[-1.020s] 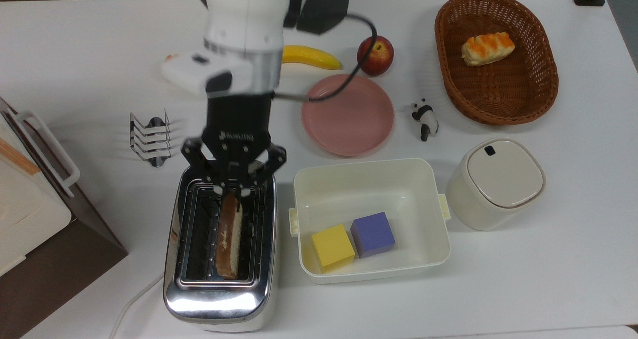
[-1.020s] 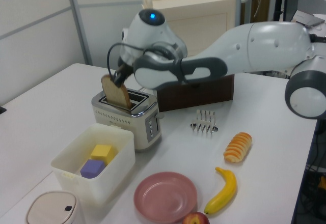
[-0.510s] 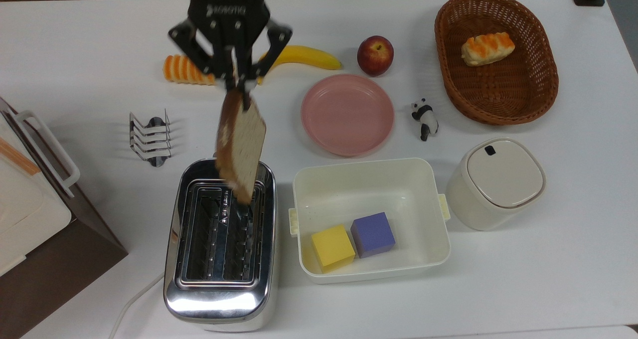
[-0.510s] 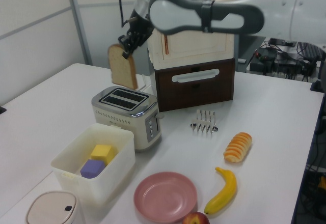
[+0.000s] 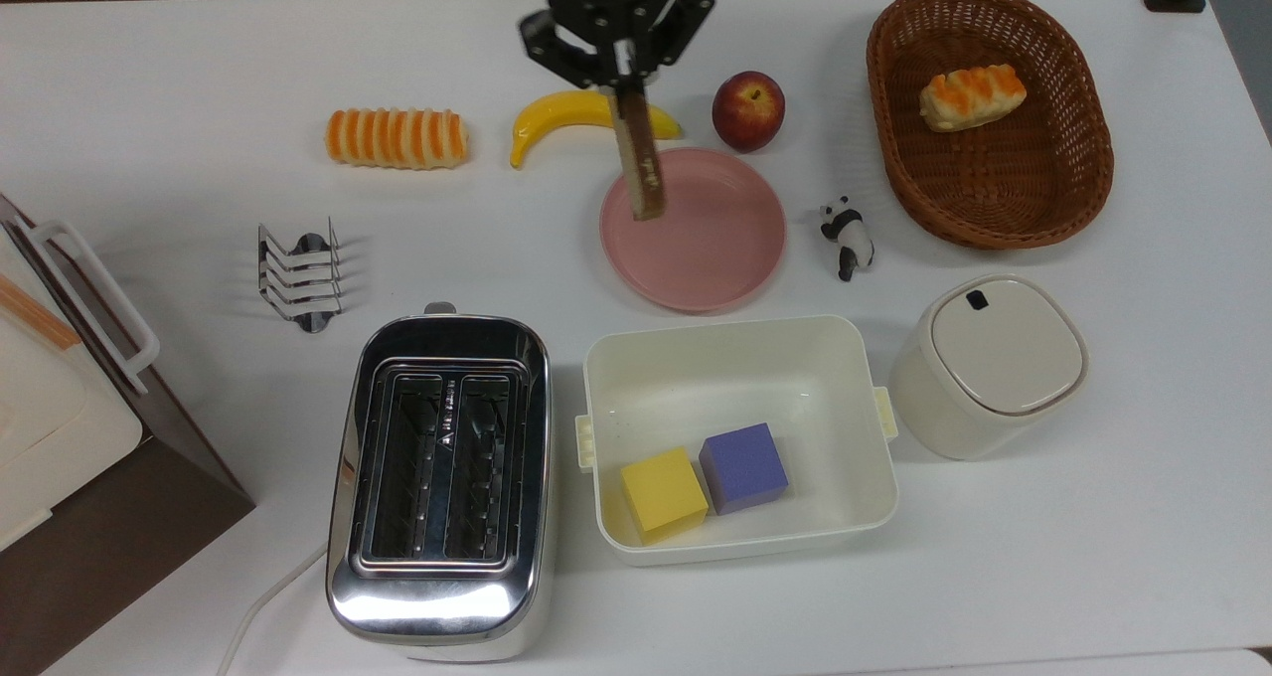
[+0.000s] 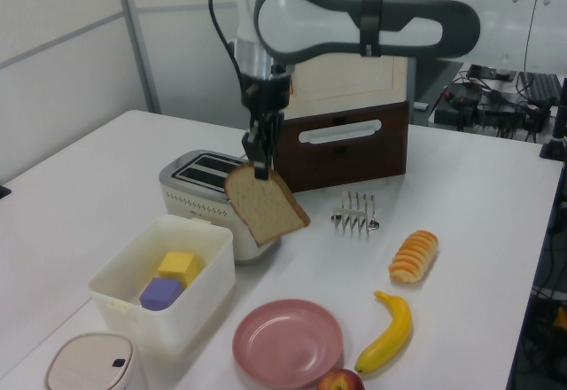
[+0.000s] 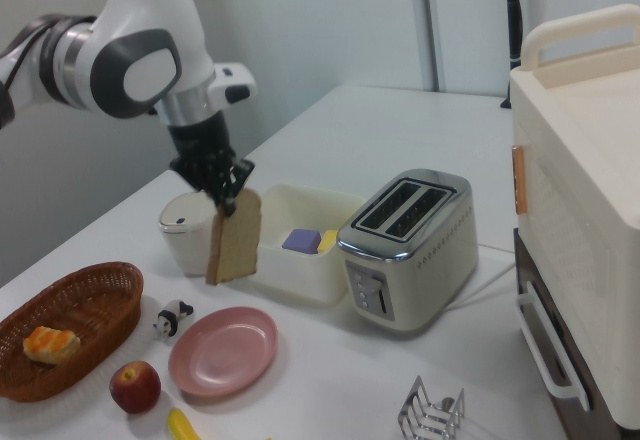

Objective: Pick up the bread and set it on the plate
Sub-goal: 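Carry the bread slice over the pink plate and lower it down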

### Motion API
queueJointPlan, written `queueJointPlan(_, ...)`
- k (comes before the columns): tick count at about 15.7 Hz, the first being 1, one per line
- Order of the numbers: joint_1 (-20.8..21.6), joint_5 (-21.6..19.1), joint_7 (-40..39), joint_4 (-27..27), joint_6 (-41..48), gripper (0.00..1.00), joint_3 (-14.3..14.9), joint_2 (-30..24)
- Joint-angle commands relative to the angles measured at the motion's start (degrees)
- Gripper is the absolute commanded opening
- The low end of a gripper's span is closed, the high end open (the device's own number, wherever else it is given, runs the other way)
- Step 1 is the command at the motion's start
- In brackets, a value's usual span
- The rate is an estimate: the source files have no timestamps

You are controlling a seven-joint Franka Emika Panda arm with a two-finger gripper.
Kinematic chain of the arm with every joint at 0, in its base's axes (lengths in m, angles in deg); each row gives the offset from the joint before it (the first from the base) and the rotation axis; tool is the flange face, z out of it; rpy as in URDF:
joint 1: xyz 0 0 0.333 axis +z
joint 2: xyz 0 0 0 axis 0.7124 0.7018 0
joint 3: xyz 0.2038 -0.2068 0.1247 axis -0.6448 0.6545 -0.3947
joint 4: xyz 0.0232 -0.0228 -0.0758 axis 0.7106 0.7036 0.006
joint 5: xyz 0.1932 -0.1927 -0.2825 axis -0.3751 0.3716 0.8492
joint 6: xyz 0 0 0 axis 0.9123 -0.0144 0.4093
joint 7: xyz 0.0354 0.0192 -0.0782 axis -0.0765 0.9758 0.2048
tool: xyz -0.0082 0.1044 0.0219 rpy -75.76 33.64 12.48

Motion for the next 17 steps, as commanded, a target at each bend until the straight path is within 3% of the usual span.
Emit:
queueJointPlan(1,4.66,1.72,-3.73,6.78,-0.01,0.00,1.70,-0.53)
queueJointPlan(5,8.18,5.07,-3.38,9.93,-0.01,0.00,1.70,1.50)
queueJointPlan(12,8.71,10.96,-3.20,11.62,-0.45,0.00,1.43,5.01)
queueJointPlan(15,8.71,11.14,-3.20,11.70,-1.33,0.00,1.43,6.16)
queueJointPlan(16,8.80,11.23,-3.12,11.88,-1.25,0.04,1.35,6.33)
queueJointPlan(17,8.97,11.32,-2.85,11.88,-1.25,0.32,1.34,6.68)
